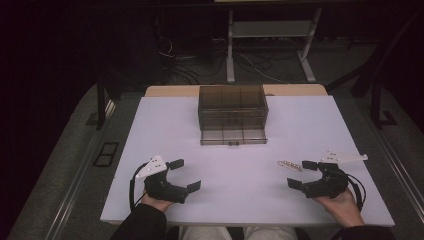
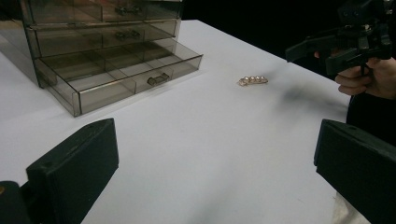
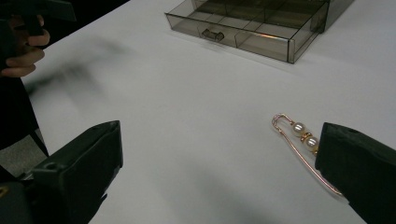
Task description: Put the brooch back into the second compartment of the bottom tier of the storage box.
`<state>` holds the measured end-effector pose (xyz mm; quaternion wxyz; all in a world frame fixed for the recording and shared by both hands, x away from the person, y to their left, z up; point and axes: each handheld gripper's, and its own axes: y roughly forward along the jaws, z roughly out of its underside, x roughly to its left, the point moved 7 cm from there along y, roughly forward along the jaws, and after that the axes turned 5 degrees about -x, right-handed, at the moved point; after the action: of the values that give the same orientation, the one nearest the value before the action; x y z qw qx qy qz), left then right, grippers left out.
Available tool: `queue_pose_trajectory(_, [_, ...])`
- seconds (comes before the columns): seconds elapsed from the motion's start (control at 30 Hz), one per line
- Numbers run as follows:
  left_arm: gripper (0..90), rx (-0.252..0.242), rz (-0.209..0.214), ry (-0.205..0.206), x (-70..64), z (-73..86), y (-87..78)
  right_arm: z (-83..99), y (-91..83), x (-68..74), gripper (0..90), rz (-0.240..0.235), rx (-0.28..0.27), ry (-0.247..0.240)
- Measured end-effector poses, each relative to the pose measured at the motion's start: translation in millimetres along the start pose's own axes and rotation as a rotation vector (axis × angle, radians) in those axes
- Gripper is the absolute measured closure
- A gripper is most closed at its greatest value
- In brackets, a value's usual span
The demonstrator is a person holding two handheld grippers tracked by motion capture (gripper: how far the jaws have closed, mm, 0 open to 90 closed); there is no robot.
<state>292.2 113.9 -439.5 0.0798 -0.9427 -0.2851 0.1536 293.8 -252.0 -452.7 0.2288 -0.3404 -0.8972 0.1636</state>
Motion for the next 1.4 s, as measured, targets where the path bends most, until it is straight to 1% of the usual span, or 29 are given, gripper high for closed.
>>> queue_pose_trajectory(0.3, [0.0,0.002,0.002,0.001,-0.2,0.2,0.4,0.2,-0.4,0.6,0.4,0.003,0.003,0.000])
queue_pose_trajectory(0.37, [0.0,0.002,0.002,0.001,-0.3,0.2,0.5,0.6,-0.8,1.1,0.4,0.004,0.008,-0.012])
queue_pose_trajectory(0.5, [0.0,0.006,0.005,0.002,-0.7,0.6,0.8,0.4,-1.4,3.2,0.4,0.002,0.013,-0.011])
queue_pose_trajectory(0.8, [0.0,0.012,0.020,0.009,-2.7,1.3,1.4,1.6,-2.8,6.6,0.5,-0.001,0.039,-0.015])
queue_pose_trajectory(0.93, [0.0,0.014,0.028,0.010,-4.0,1.8,1.8,2.2,-3.1,6.2,0.5,0.002,0.049,-0.016])
queue_pose_trajectory(1.07, [0.0,0.023,0.031,0.017,-4.8,2.8,2.5,2.5,-4.1,5.4,0.5,0.006,0.072,-0.026])
queue_pose_trajectory(1.23, [0.0,0.032,0.038,0.016,-6.0,4.0,3.0,1.9,-5.3,4.9,0.5,0.007,0.078,-0.026])
queue_pose_trajectory(1.33, [0.0,0.036,0.039,0.018,-6.3,4.2,3.0,0.8,-5.6,4.0,0.5,0.011,0.095,-0.042])
queue_pose_trajectory(1.4, [0.0,0.037,0.039,0.019,-6.2,4.3,3.0,-0.4,-6.5,3.4,0.5,0.003,0.102,-0.034])
